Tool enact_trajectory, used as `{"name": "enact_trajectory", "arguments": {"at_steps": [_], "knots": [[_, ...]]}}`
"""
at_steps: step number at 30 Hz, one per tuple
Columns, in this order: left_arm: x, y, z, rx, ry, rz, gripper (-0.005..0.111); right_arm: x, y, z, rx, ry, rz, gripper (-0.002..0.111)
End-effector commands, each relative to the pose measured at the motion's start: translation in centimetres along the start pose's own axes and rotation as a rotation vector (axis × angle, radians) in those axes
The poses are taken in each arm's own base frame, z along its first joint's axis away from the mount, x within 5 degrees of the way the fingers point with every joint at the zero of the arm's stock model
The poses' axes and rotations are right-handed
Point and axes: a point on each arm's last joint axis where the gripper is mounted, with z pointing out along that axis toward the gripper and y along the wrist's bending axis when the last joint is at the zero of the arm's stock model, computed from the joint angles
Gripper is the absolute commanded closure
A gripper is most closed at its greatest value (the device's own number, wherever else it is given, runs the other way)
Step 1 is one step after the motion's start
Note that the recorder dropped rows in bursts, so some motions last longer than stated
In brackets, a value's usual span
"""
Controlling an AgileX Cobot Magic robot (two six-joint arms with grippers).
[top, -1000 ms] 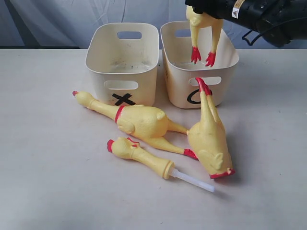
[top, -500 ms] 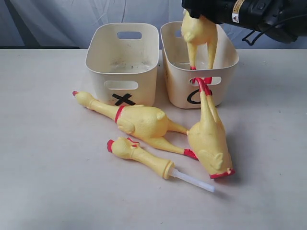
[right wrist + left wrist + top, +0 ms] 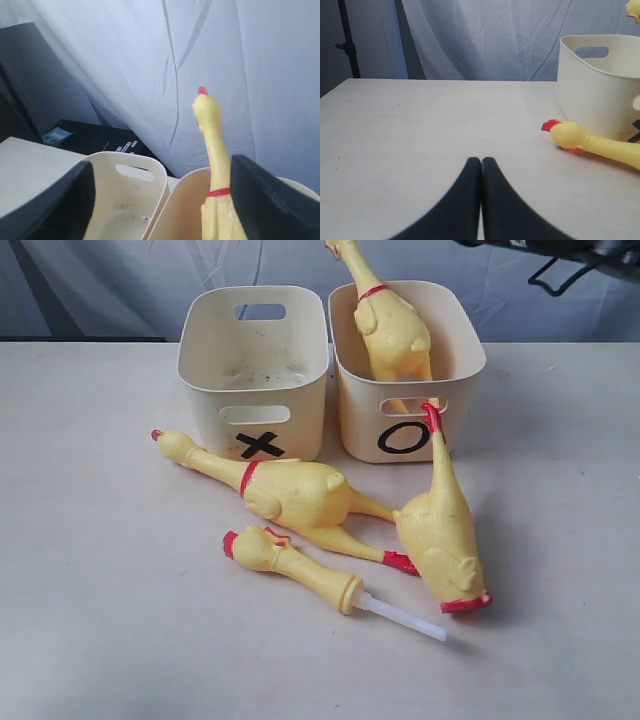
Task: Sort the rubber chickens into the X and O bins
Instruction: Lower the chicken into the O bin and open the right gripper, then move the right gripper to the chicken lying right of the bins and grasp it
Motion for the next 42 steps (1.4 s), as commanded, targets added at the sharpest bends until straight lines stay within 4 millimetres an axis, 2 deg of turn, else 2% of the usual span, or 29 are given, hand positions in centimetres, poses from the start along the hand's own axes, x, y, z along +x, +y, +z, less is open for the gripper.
{"name": "enact_trajectory", "arguments": {"at_steps": [1, 3, 6, 12, 15, 21, 26, 29, 32, 36, 39, 42], "knots": [[-0.2, 0.0, -0.1, 0.004, -0.021, -0.004, 0.107, -1.3, 2.2, -2.9, -0.103, 0.089, -0.128, 0.039], [-0.2, 0.0, -0.1, 0.004, -0.021, -0.004, 0.107, -1.4, 3.4, -4.1, -0.2, 0.155, -0.167, 0.039], [-0.2, 0.0, -0.1, 0.004, -0.021, -0.004, 0.107, -1.7, 4.8, -5.3, -0.31, 0.167, -0.129, 0.039], [-0.2, 0.0, -0.1, 0.004, -0.021, -0.004, 0.107, -0.9, 5.8, -5.8, -0.404, 0.275, 0.184, 0.039], [-0.2, 0.0, -0.1, 0.004, -0.021, -0.004, 0.107, 1.1, 6.4, -6.0, -0.474, 0.356, 0.222, 0.042], [-0.2, 0.0, -0.1, 0.004, -0.021, -0.004, 0.107, 6.4, 5.3, -6.5, -0.383, 0.468, 0.262, 0.045], [-0.2, 0.0, -0.1, 0.004, -0.021, -0.004, 0.107, 9.8, 7.3, -7.5, -0.478, 0.55, 0.166, 0.045], [-0.2, 0.0, -0.1, 0.004, -0.021, -0.004, 0.107, 10.3, 7.9, -7.6, -0.423, 0.546, 0.122, 0.045], [-0.2, 0.0, -0.1, 0.004, -0.021, -0.004, 0.107, 10.3, 7.2, -7.8, -0.294, 0.515, 0.086, 0.044], [-0.2, 0.0, -0.1, 0.004, -0.021, -0.004, 0.107, 10.5, 6.7, -8.8, -0.194, 0.503, 0.117, 0.037], [-0.2, 0.0, -0.1, 0.004, -0.021, -0.004, 0.107, 11.8, 6.5, -9.7, -0.167, 0.538, 0.139, 0.037], [-0.2, 0.0, -0.1, 0.004, -0.021, -0.004, 0.107, 14.2, 5.8, -10.7, -0.098, 0.602, 0.162, 0.037]]}}
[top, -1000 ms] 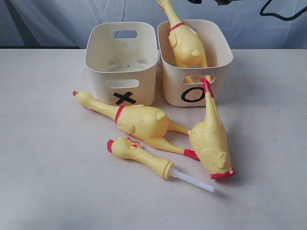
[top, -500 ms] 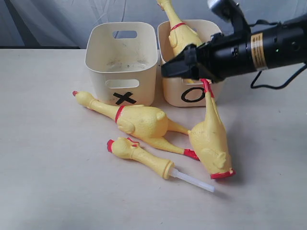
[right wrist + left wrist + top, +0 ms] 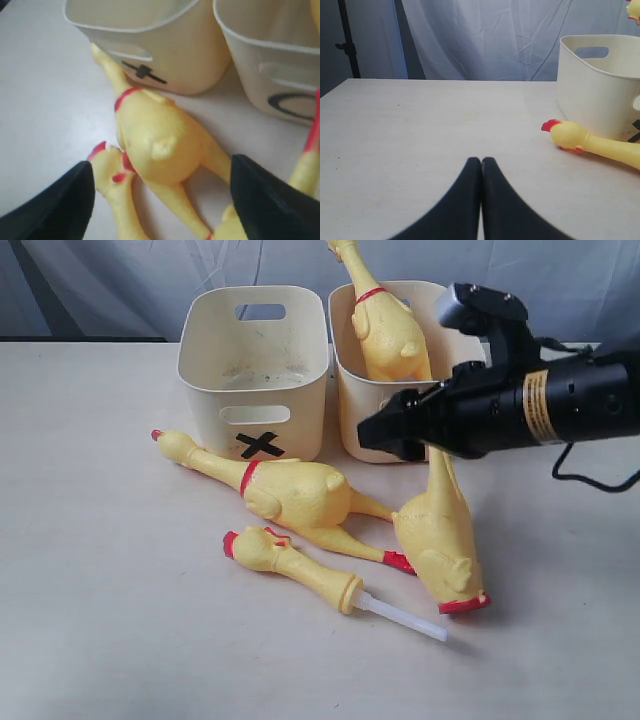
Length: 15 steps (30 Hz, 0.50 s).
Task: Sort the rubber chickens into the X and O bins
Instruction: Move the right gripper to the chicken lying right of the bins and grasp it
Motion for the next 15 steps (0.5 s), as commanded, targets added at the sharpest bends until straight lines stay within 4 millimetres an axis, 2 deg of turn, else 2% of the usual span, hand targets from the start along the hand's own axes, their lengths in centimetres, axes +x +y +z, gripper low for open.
{"name": "enact_trajectory", "arguments": {"at_steps": [1, 7, 11, 15], "knots": [[-0.2, 0.0, -0.1, 0.004, -0.021, -0.004, 0.107, 3.4, -1.2, 0.1, 0.091, 0.067, 0.06, 0.037], [-0.2, 0.0, -0.1, 0.004, -0.021, -0.004, 0.107, 6.4, -2.3, 0.0, 0.184, 0.129, 0.093, 0.037], [-0.2, 0.0, -0.1, 0.004, -0.021, -0.004, 0.107, 6.7, -2.2, -0.2, 0.177, 0.137, 0.094, 0.037], [-0.2, 0.0, -0.1, 0.004, -0.021, -0.004, 0.107, 6.0, -1.1, -1.3, 0.124, 0.094, 0.076, 0.037]]}}
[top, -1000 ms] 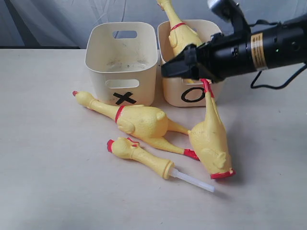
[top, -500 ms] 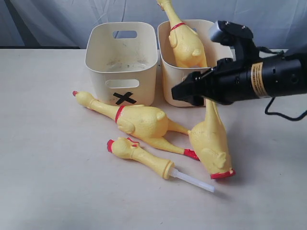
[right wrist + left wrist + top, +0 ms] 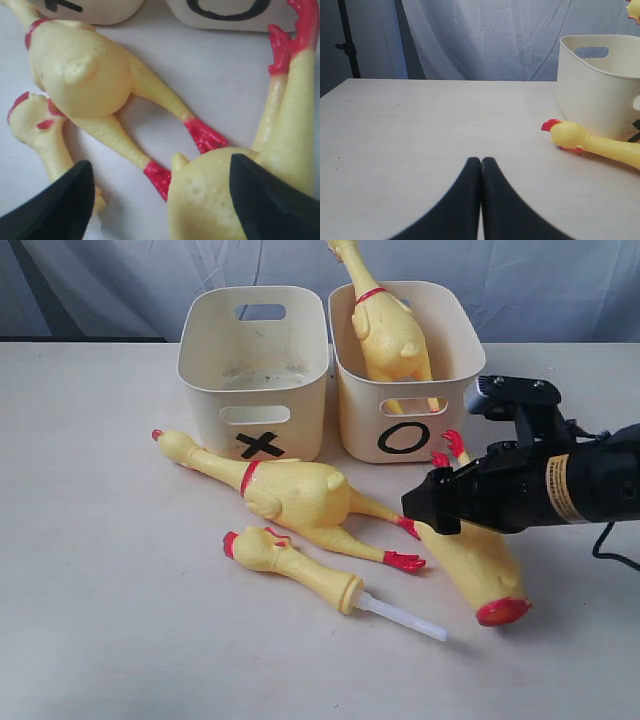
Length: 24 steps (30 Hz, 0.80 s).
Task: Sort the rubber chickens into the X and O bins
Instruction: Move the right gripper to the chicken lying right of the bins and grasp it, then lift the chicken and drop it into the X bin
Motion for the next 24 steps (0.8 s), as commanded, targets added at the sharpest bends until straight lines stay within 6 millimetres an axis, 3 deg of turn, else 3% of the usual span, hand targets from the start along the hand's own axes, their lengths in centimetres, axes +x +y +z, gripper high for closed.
{"name": "enact_trajectory", "arguments": {"at_steps": [1, 5, 9, 13, 24], "knots": [[-0.2, 0.0, -0.1, 0.004, -0.021, -0.004, 0.107, 0.0, 1.1, -1.6, -0.065, -0.031, -0.024, 0.037], [-0.2, 0.0, -0.1, 0.004, -0.021, -0.004, 0.107, -0.6, 2.2, -4.5, -0.09, -0.138, -0.065, 0.037], [-0.2, 0.0, -0.1, 0.004, -0.021, -0.004, 0.107, 0.2, 1.7, -6.0, 0.0, -0.206, -0.072, 0.037], [-0.2, 0.0, -0.1, 0.004, -0.021, -0.004, 0.107, 2.3, 0.4, -5.3, 0.082, -0.157, -0.043, 0.037], [-0.2, 0.0, -0.1, 0.004, -0.021, -0.004, 0.107, 4.1, -1.5, -1.2, 0.143, 0.038, 0.018, 0.037]]}}
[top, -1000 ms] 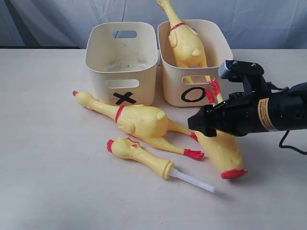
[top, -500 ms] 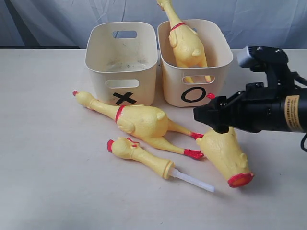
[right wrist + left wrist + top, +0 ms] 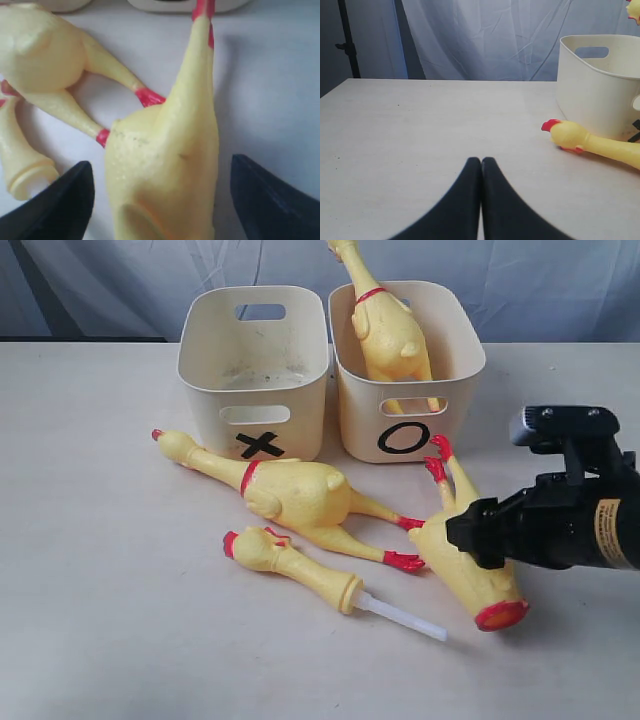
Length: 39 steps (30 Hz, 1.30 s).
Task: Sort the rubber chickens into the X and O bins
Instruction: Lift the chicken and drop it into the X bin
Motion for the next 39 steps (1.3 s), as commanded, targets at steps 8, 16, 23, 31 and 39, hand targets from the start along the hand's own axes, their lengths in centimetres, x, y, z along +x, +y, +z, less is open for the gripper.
{"name": "enact_trajectory", "arguments": {"at_steps": [8, 16, 23, 31, 39], "knots": [[-0.2, 0.0, -0.1, 0.004, -0.021, -0.004, 0.107, 1.6, 0.9, 4.0, -0.18, 0.228, -0.035, 0.107], [-0.2, 0.0, -0.1, 0.004, -0.021, -0.004, 0.107, -4.4, 4.3, -0.8, -0.406, -0.016, -0.12, 0.109], [-0.2, 0.0, -0.1, 0.004, -0.021, -0.004, 0.107, -12.1, 6.5, -5.9, -0.434, -0.315, -0.233, 0.109], [-0.2, 0.0, -0.1, 0.004, -0.021, -0.004, 0.107, -21.3, 7.1, -0.5, -0.457, -0.413, -0.251, 0.109], [-0.2, 0.0, -0.1, 0.004, -0.021, -0.004, 0.107, -24.5, 7.3, 6.5, -0.586, -0.379, -0.202, 0.109]]}}
